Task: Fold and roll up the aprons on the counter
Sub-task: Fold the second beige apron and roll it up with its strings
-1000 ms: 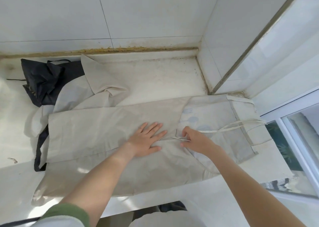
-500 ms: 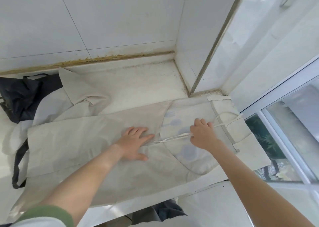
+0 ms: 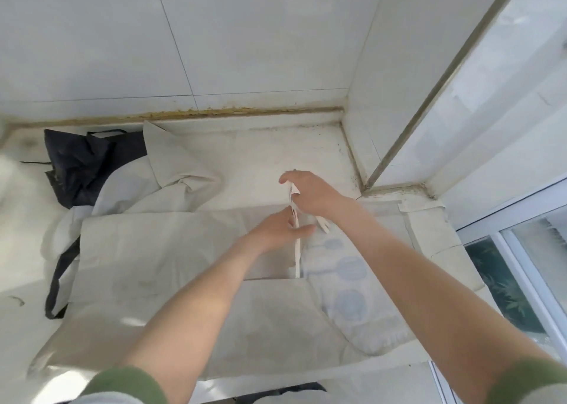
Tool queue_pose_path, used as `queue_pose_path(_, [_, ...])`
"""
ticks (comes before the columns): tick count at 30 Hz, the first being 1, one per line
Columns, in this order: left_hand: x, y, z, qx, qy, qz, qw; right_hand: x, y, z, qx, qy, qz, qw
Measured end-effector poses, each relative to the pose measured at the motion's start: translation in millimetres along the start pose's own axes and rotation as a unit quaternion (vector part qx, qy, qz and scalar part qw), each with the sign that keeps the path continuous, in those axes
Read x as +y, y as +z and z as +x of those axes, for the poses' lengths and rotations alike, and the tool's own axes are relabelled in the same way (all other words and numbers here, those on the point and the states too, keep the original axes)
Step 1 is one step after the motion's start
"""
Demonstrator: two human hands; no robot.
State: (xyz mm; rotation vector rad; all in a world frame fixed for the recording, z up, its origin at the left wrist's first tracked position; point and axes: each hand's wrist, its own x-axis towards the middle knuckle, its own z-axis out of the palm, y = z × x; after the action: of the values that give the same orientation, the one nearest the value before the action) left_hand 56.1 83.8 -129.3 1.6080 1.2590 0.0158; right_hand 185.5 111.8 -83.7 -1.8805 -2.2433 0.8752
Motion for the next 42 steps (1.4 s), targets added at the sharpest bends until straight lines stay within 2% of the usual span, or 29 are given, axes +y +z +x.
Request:
queue_pose_path(2, [4.6,-2.3,11.4,0.032,0.002,-0.054,0.998,-4.3,2.3,9.5,-0.025,-0.042,-0.028,0.998])
queue_pose_path(5, [2.0,-6.0,22.4,0.094,0.004,-0.069,0.993,3.6,4.0,15.3,-0.029,-0.041,-0.005,0.999])
queue_pose_path(9, [-1.7,-13.9,36.0,0.136,0.009,-0.103,0.985,18.2,3.1,7.2,-0.039,0.014,0.053,0.998])
queue_pose_path(13, [12.9,-23.9,49.2,0.129,0.074,-0.190,0.971,46.3,20.5,-14.7,-0.047,0.074,0.065,0.994])
queue_pose_path(16, [20.8,-29.6,65.2,0.153,0.083,-0.154,0.973,75.3,30.2,-36.3,-0.012,0.124,0.089,0.988])
queue_pose_path(19, [22.4,-31.8,83.1,0.255,0.020,-0.034,0.966,110.8,35.9,-59.5,0.016,0.210,0.040,0.977])
queue_pose_path(22, [33.1,-15.9,82.4,0.420,0.013,-0.053,0.906,144.9,39.3,-87.4,0.078,0.324,0.018,0.943])
queue_pose_path(24, [39.4,3.2,77.4,0.474,0.028,-0.005,0.880,161.2,39.0,-107.3,0.132,0.386,0.038,0.912])
queue_pose_path(25, [40.4,15.9,75.7,0.453,0.057,0.028,0.889,167.9,38.1,-117.8,0.150,0.416,0.052,0.896])
queue_pose_path(26, [41.6,30.3,74.4,0.397,0.097,0.059,0.911,174.3,37.0,-128.7,0.163,0.445,0.066,0.878])
queue_pose_path(28, [41.4,56.2,69.3,0.213,0.144,0.115,0.960,183.4,37.1,-146.2,0.176,0.495,0.076,0.848])
queue_pose_path(29, [41.5,68.3,64.7,0.122,0.150,0.166,0.967,187.2,37.5,-155.0,0.182,0.520,0.072,0.831])
queue_pose_path(31, [40.5,88.9,54.3,0.013,0.155,0.290,0.944,191.9,37.0,-170.4,0.199,0.565,0.062,0.798])
queue_pose_path(33, [39.3,102.6,42.7,-0.024,0.159,0.377,0.912,194.7,36.5,-183.9,0.203,0.590,0.073,0.778])
queue_pose_path(37, [32.4,109.7,33.2,-0.098,0.125,0.453,0.877,197.8,35.9,-198.5,0.174,0.604,0.146,0.764])
queue_pose_path(38, [30.7,109.8,32.7,-0.107,0.120,0.461,0.873,198.1,36.5,-198.7,0.171,0.600,0.199,0.756])
queue_pose_path(40, [27.6,110.2,32.3,-0.108,0.120,0.467,0.870,192.4,34.9,-198.0,0.173,0.574,0.376,0.706])
queue_pose_path(41, [27.5,110.5,32.8,-0.106,0.122,0.465,0.871,189.0,33.6,-198.0,0.155,0.559,0.425,0.695])
queue_pose_path(42, [27.4,110.2,33.9,-0.105,0.121,0.460,0.873,185.1,32.0,-195.1,0.136,0.543,0.437,0.704])
